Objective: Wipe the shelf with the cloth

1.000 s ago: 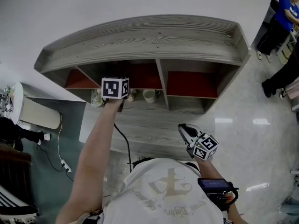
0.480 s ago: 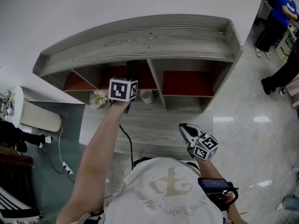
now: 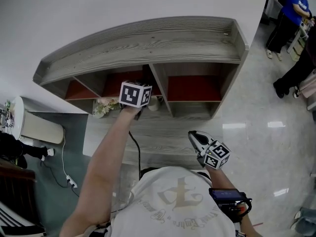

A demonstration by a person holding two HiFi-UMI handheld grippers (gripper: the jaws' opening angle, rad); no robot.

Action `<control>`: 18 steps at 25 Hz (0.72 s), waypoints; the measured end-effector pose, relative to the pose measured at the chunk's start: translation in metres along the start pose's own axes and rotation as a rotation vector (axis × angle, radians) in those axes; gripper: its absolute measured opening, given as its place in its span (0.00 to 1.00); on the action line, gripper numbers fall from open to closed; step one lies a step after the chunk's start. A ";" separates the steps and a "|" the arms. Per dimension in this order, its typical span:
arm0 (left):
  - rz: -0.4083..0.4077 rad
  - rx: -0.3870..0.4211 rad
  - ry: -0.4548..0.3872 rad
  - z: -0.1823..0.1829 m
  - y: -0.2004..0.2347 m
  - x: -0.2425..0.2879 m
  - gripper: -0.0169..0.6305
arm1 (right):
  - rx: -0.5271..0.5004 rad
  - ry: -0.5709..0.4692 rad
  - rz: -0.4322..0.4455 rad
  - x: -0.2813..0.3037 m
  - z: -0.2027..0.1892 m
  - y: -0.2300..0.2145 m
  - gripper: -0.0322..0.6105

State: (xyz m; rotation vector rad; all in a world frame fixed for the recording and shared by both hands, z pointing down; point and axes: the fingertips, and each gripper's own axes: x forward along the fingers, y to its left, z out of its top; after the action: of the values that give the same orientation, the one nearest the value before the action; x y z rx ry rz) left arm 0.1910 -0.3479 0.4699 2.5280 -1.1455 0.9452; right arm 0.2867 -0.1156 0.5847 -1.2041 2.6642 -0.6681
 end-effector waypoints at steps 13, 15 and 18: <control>-0.116 0.018 0.000 -0.003 -0.030 -0.004 0.12 | -0.004 0.000 -0.019 0.004 -0.004 0.009 0.06; -0.121 0.023 -0.007 -0.005 -0.030 -0.009 0.12 | -0.009 0.000 -0.021 0.009 -0.004 0.012 0.06; -0.146 0.011 -0.023 -0.011 -0.035 -0.014 0.12 | -0.012 0.003 -0.036 0.009 -0.004 0.017 0.06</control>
State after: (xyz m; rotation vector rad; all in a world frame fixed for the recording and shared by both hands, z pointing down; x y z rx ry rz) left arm 0.2042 -0.3110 0.4718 2.5962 -0.9493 0.8904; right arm 0.2681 -0.1107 0.5813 -1.2574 2.6586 -0.6607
